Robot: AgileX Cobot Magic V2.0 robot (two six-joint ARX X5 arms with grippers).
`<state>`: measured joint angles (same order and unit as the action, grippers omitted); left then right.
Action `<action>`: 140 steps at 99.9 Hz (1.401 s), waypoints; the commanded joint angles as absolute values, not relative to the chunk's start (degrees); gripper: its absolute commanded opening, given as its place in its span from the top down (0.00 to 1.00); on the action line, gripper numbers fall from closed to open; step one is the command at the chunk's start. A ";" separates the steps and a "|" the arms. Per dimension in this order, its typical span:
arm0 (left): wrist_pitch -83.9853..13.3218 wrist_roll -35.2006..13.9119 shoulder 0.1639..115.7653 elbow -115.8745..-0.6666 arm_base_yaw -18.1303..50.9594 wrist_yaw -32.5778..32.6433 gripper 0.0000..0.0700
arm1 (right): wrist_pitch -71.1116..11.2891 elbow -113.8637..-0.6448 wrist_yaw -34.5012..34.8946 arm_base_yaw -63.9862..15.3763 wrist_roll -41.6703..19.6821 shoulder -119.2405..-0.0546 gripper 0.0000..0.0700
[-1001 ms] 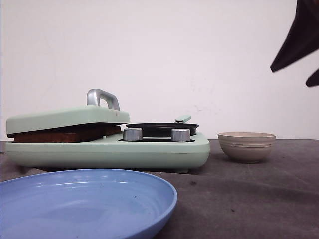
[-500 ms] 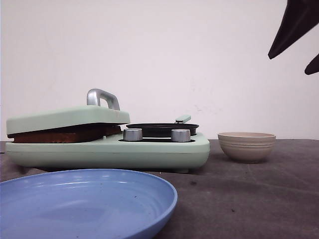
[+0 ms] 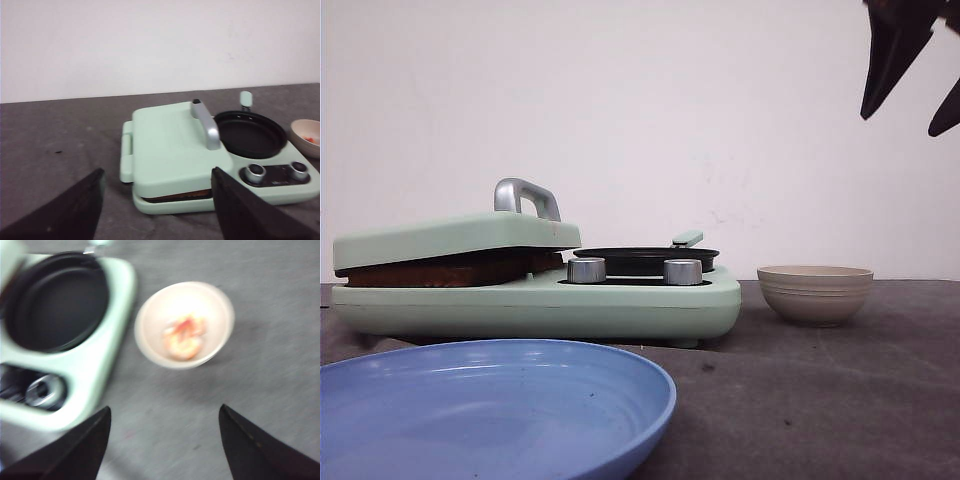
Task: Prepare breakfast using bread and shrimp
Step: 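Lower the right gripper toward the rim of the cream shrimp bowl, then grasp the bowl rim with the right gripper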
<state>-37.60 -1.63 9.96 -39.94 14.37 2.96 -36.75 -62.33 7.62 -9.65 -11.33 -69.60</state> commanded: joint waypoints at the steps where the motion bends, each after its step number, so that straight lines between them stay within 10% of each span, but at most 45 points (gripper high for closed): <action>1: -38.11 -2.31 9.72 -39.97 14.48 3.27 0.50 | -37.21 -65.65 8.05 -8.45 -8.27 -74.00 0.41; 71: -39.53 -2.61 9.61 -39.90 14.48 3.27 0.50 | -36.12 -89.19 8.88 -3.11 -7.92 -110.24 0.41; 140: -39.44 -2.61 9.61 -39.90 14.48 3.27 0.50 | -32.82 -90.32 8.56 -2.17 -7.92 -119.50 0.41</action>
